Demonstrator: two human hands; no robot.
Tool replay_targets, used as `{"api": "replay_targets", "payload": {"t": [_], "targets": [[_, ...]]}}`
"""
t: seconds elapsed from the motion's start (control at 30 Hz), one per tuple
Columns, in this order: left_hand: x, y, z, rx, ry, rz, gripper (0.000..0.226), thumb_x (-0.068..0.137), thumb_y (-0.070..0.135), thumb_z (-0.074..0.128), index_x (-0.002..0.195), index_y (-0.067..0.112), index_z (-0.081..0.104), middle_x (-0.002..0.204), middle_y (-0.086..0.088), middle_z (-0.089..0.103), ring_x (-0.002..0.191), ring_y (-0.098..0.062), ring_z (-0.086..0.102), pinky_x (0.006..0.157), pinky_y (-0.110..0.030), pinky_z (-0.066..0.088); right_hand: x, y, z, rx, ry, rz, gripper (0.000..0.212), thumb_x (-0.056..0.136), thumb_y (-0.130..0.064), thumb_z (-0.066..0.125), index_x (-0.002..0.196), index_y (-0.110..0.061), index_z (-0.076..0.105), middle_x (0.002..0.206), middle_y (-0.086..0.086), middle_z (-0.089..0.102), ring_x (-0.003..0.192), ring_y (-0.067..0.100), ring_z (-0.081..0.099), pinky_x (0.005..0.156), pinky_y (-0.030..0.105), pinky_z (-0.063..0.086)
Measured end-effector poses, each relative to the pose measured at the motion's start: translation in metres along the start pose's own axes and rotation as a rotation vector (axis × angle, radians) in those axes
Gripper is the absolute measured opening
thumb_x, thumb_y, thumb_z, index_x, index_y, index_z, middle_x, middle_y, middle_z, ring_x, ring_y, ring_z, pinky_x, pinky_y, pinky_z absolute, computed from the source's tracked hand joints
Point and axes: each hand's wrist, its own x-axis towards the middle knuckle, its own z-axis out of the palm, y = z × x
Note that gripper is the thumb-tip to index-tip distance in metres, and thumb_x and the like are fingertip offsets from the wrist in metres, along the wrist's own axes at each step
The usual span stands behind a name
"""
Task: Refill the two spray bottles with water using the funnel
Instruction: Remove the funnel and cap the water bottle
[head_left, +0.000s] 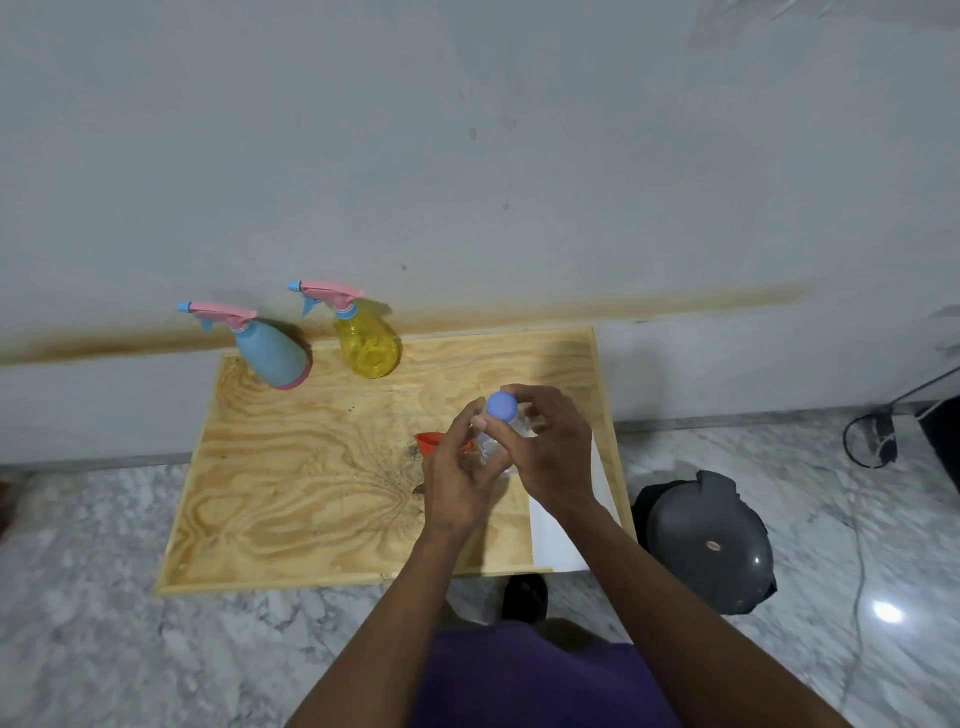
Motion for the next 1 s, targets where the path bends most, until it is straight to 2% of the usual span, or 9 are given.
{"api": "replay_targets", "payload": {"t": [0.1, 0.17, 0.27, 0.33, 0.47, 0.57, 0.73, 0.93, 1.0], "targets": [[-0.003, -0.006, -0.004, 0.015, -0.010, -0.001, 0.074, 0.077, 0.040, 0.078, 0.144, 0.022, 0.051, 0.125, 0.004, 0.069, 0.104, -0.005, 0.066, 0.082, -0.015, 0.050, -0.004, 0.004, 0.003, 0.068, 0.019, -0.001, 0.037, 0.072, -0.038, 0.085, 0.105, -0.028, 0.070, 0.104, -0.015, 0.069, 0.099, 0.014, 0.061, 0.081, 0.040, 0.053], [-0.009, -0.010, -0.010, 0.057, 0.024, -0.017, 0.085, 0.071, 0.044, 0.077, 0.147, 0.021, 0.046, 0.134, 0.009, 0.061, 0.116, 0.001, 0.060, 0.090, -0.012, 0.049, -0.005, 0.006, 0.005, 0.081, 0.035, -0.006, 0.039, 0.073, -0.042, 0.084, 0.107, -0.029, 0.070, 0.106, -0.016, 0.069, 0.102, 0.015, 0.061, 0.081, 0.042, 0.053], [-0.021, -0.026, -0.015, -0.005, 0.198, -0.149, 0.077, 0.073, 0.017, 0.083, 0.141, 0.008, 0.048, 0.124, 0.004, 0.056, 0.099, 0.022, 0.054, 0.076, -0.002, 0.044, -0.007, 0.008, 0.006, 0.079, 0.060, -0.018, 0.038, 0.075, -0.038, 0.084, 0.108, -0.026, 0.070, 0.106, -0.015, 0.069, 0.102, 0.017, 0.061, 0.082, 0.044, 0.052], [-0.025, -0.044, -0.016, 0.009, 0.292, -0.252, 0.075, 0.076, 0.015, 0.085, 0.140, 0.011, 0.048, 0.124, 0.002, 0.056, 0.098, 0.019, 0.054, 0.076, -0.002, 0.045, -0.008, 0.010, 0.007, 0.072, 0.075, -0.024, 0.037, 0.076, -0.035, 0.085, 0.108, -0.025, 0.070, 0.106, -0.015, 0.067, 0.100, 0.018, 0.061, 0.081, 0.045, 0.052], [-0.014, -0.074, -0.011, 0.035, 0.302, -0.376, 0.087, 0.067, 0.053, 0.089, 0.139, 0.038, 0.042, 0.126, 0.006, 0.064, 0.112, -0.011, 0.064, 0.090, -0.039, 0.058, -0.009, 0.013, 0.010, 0.068, 0.079, -0.053, 0.038, 0.078, -0.039, 0.082, 0.111, -0.030, 0.065, 0.109, -0.027, 0.059, 0.102, 0.020, 0.061, 0.080, 0.048, 0.053], [-0.001, -0.084, 0.000, 0.078, 0.315, -0.411, 0.092, 0.068, 0.056, 0.086, 0.144, 0.035, 0.038, 0.128, -0.002, 0.062, 0.115, -0.022, 0.063, 0.092, -0.047, 0.056, -0.010, 0.014, 0.012, 0.079, 0.086, -0.063, 0.040, 0.079, -0.043, 0.079, 0.114, -0.030, 0.063, 0.112, -0.024, 0.060, 0.105, 0.022, 0.062, 0.079, 0.049, 0.054], [0.015, -0.099, 0.004, 0.260, 0.290, -0.459, 0.069, 0.079, 0.035, 0.080, 0.138, 0.023, 0.046, 0.117, -0.015, 0.063, 0.112, -0.039, 0.056, 0.096, -0.052, 0.047, -0.011, 0.012, 0.014, 0.083, 0.091, -0.056, 0.041, 0.080, -0.044, 0.077, 0.116, -0.034, 0.060, 0.113, -0.019, 0.060, 0.105, 0.025, 0.061, 0.079, 0.046, 0.055], [0.017, -0.107, -0.007, 0.249, 0.315, -0.448, 0.038, 0.082, 0.023, 0.076, 0.115, 0.024, 0.057, 0.097, -0.005, 0.072, 0.093, -0.029, 0.067, 0.074, -0.031, 0.044, -0.012, 0.018, 0.014, 0.094, 0.097, -0.015, 0.043, 0.079, -0.039, 0.080, 0.116, -0.023, 0.063, 0.113, -0.014, 0.062, 0.104, 0.023, 0.061, 0.078, 0.046, 0.054], [0.015, -0.095, -0.015, 0.250, 0.290, -0.383, 0.027, 0.086, 0.026, 0.073, 0.111, 0.018, 0.064, 0.090, -0.004, 0.073, 0.085, -0.027, 0.068, 0.069, -0.031, 0.046, -0.012, 0.018, 0.013, 0.093, 0.101, -0.002, 0.044, 0.079, -0.034, 0.082, 0.116, -0.021, 0.064, 0.113, -0.016, 0.061, 0.103, 0.022, 0.062, 0.080, 0.047, 0.054]]}}
